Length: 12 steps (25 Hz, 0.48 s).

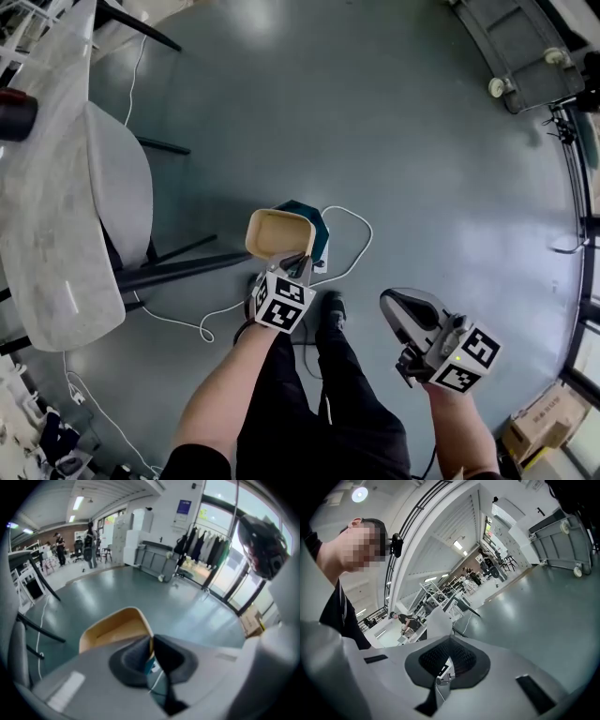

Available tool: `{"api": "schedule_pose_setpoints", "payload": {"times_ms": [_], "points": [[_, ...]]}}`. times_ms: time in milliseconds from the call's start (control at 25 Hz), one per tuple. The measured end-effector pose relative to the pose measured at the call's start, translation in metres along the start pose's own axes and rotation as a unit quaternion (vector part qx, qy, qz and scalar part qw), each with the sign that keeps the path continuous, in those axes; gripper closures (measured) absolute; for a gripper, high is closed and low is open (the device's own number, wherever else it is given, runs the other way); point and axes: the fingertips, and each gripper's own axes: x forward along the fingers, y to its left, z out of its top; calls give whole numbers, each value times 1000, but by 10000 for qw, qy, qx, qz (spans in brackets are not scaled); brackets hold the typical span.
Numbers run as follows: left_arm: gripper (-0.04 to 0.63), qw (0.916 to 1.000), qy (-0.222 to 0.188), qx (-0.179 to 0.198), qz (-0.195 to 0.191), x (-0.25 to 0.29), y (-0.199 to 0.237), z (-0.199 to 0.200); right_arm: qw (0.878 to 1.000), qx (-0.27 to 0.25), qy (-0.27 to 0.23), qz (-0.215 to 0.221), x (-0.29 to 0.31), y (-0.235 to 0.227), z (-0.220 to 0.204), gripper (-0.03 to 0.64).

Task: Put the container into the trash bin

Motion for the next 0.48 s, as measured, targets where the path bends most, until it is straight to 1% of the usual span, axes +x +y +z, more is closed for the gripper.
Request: {"api": "schedule_pose_setpoints", "payload": {"times_ms": [120,320,480], "points": [[561,9999,50,-108,-81,22,0,-9,9999,23,100,88,7,-13,-15,623],[560,9996,161,-167,-148,49,3,-26,9999,11,65,137,18,-32,-27,623],[560,9995,270,-91,-142,64,7,-37,9997,-116,160,148,22,-42,-35,623]]}}
